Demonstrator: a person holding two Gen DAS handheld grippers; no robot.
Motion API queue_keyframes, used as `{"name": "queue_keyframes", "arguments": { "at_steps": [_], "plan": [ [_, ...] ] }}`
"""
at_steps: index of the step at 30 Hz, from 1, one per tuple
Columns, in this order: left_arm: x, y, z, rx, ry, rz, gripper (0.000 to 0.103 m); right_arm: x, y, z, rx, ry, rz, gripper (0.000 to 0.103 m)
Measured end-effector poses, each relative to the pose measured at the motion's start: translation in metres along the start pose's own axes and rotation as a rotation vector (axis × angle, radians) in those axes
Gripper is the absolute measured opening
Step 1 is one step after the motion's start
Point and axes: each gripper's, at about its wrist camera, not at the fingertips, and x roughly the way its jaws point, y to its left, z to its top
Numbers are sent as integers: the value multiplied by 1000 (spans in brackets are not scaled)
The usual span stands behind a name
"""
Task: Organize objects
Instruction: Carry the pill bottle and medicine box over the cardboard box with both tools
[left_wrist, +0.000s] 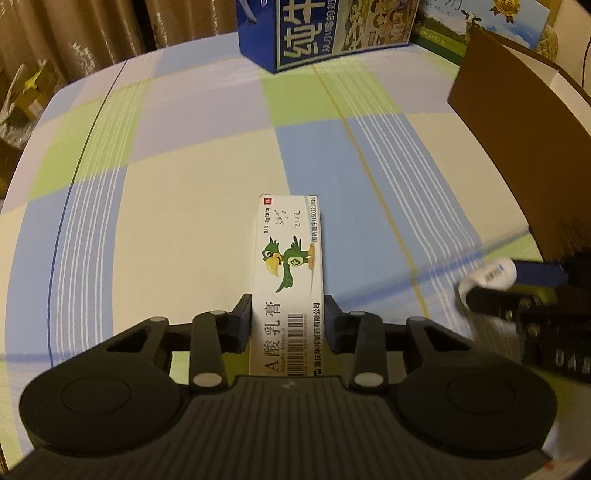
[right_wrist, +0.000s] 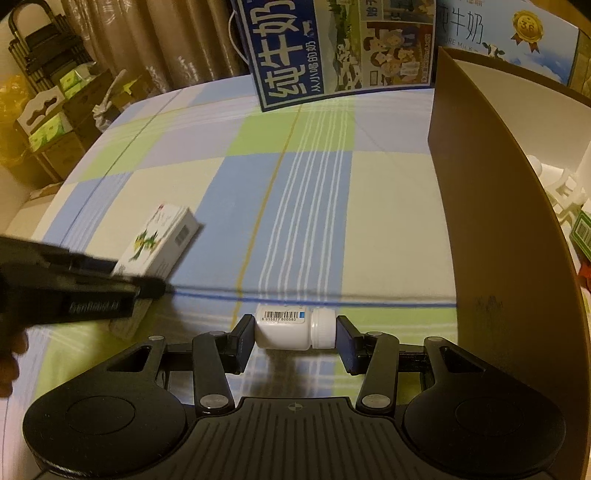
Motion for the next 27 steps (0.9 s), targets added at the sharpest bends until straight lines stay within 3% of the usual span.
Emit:
{"name": "queue_keyframes", "arguments": {
  "at_steps": [8,16,27],
  "plan": [
    [-29,-4,-52,-78,58,-39,33,-22,3,-32,-33,39,33,44],
    [-57,-32,-94,-58,103,-109,33,-49,0,-72,-51,100,44,44],
    [-55,-63,-93,-1,96,-82,36,-72,-11,-94,-13,90,40,44]
  ]
}}
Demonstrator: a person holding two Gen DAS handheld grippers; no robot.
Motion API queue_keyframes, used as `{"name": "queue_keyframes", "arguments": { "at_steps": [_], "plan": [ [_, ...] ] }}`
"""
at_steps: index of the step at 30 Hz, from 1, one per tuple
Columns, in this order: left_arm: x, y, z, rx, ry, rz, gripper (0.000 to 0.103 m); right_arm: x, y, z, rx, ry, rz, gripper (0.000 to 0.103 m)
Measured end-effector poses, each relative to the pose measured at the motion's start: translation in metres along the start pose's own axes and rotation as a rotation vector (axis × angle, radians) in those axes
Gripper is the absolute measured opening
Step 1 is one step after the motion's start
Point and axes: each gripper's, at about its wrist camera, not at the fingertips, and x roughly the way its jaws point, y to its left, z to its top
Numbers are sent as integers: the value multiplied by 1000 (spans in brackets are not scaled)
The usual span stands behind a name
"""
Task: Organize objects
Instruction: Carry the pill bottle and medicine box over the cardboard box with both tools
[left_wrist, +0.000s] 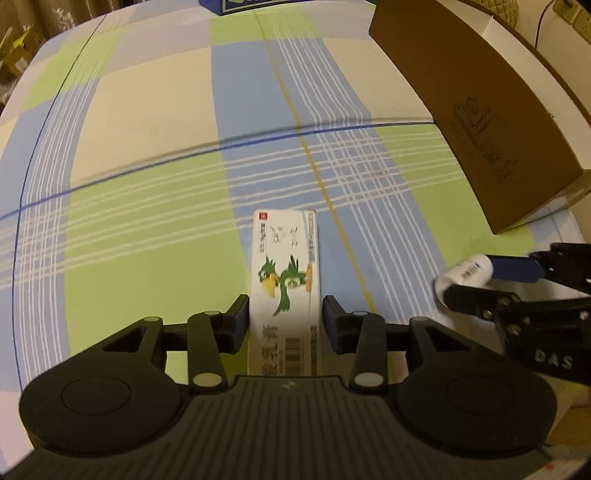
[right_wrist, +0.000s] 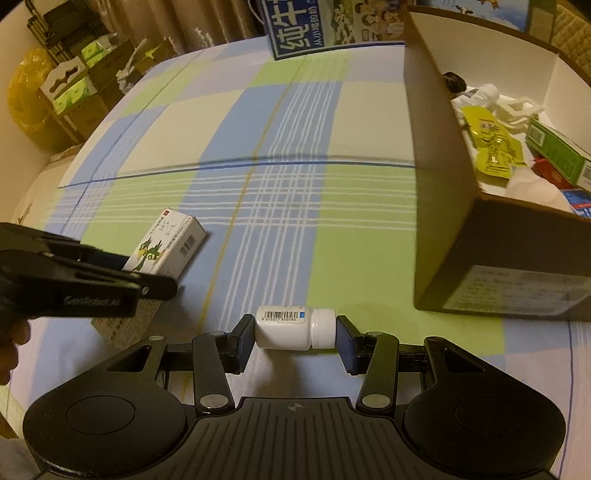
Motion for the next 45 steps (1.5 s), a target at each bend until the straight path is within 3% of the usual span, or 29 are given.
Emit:
{"name": "queue_keyframes", "arguments": {
  "at_steps": [4,15,25,34,45],
  "plan": [
    [3,-11,-1,31,-7,48,33,-8,-3,-6,3,-15,9,44],
    [-12,-29,-10,12,-8,39,33,-31,-11,-15,-11,-53,51,44],
    [-57,-59,1,0,-116,3,33,-76,-16,-16,-48,-142,115,44],
    [-99,-110,34,29,-241,-85,33,-132,-54,-4,-23,-273,115,44],
    [-103,-186,97,72,-331,-150,33,-166,-135,31,35,-392,18,44]
  ]
}}
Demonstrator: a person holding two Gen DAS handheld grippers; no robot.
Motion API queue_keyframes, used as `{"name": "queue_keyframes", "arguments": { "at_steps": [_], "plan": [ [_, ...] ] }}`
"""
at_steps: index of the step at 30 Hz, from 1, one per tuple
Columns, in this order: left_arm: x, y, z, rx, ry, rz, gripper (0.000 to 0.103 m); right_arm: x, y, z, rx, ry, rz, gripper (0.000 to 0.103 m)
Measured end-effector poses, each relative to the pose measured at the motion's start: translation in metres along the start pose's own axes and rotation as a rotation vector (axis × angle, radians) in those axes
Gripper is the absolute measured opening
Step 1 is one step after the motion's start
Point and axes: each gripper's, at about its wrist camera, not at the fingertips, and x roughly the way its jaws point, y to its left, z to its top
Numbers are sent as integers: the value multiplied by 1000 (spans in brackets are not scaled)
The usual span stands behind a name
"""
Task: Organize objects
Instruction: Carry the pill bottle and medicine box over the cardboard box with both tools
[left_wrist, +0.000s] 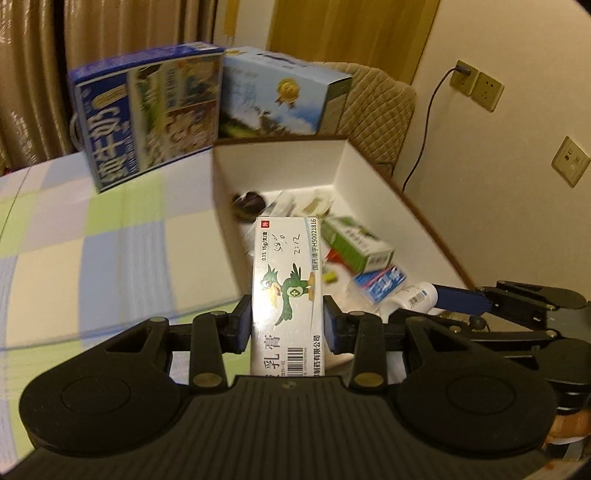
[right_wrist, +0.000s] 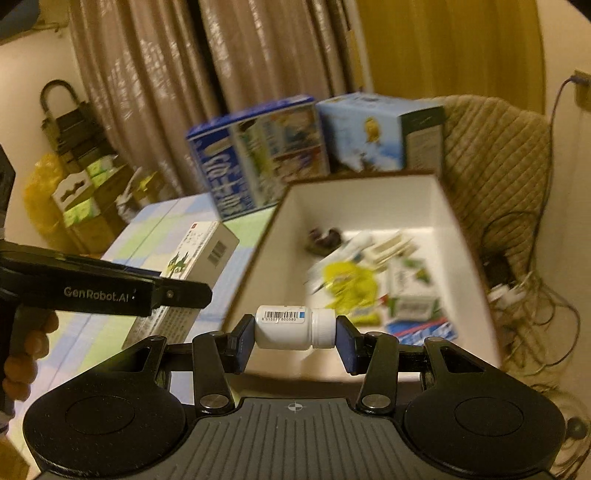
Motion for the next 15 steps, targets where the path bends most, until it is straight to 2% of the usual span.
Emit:
{"name": "queue_keyframes", "arguments": {
  "at_steps": [5,15],
  "plan": [
    [33,-17,19,-5,26,17,33,13,-26,13,-15,-4,-34,44],
    [104,-20,36,-39,126,95,33,62,-62,18,-38,82,-38,44]
  ]
}}
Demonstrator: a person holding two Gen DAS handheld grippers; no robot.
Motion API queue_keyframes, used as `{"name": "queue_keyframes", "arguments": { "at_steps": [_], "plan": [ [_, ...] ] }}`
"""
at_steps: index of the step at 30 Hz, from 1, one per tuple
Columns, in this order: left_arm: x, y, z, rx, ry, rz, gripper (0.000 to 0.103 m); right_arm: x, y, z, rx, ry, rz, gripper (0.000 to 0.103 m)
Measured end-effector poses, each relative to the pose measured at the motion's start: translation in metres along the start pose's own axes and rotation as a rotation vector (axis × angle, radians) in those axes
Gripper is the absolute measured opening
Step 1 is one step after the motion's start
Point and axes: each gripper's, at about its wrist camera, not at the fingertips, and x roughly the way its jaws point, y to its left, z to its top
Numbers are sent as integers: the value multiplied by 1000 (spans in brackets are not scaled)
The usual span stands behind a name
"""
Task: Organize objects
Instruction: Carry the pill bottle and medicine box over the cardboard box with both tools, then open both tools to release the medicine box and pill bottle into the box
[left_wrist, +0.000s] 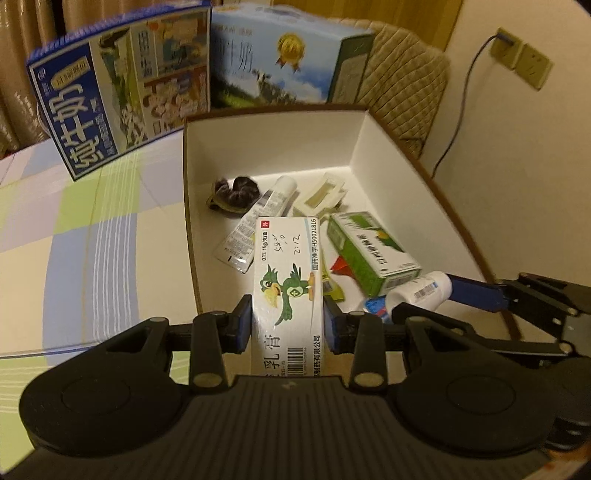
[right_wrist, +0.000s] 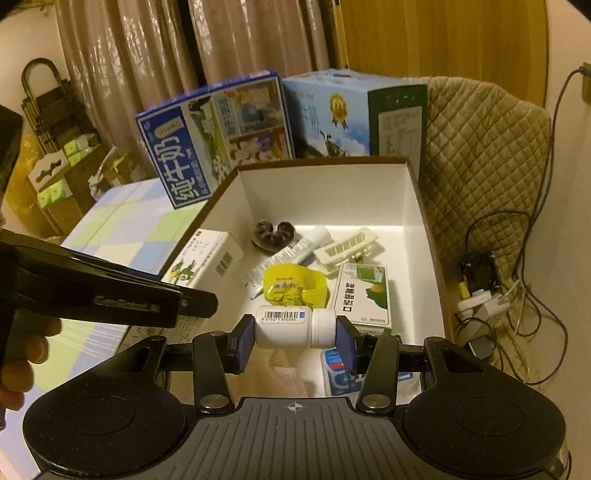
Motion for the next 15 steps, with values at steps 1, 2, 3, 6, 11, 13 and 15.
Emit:
{"name": "queue_keyframes", "arguments": {
  "at_steps": [1,2,3,6,11,13,15],
  "plan": [
    [5,1,1,-6,9,6,33,4,-2,1,-4,7,3,44],
    [11,2,3,-12,19,13,33,7,-4,1,-8,15,6,44],
    [15,2,4,-15,28,19,33,11,-6,2,-11,22,7,44],
    [25,2,6,-20,43,27,33,19,-9,3,-15,38,9,44],
    [38,0,9,-21,59,39,33,26,-14,5,-14,48,15,44],
    [41,-1,9,-18,64,42,33,27,-15,5,-11,50,18,44],
    [43,-1,10,-17,68,45,33,28,-17,6,-9,51,20,44]
  ]
}}
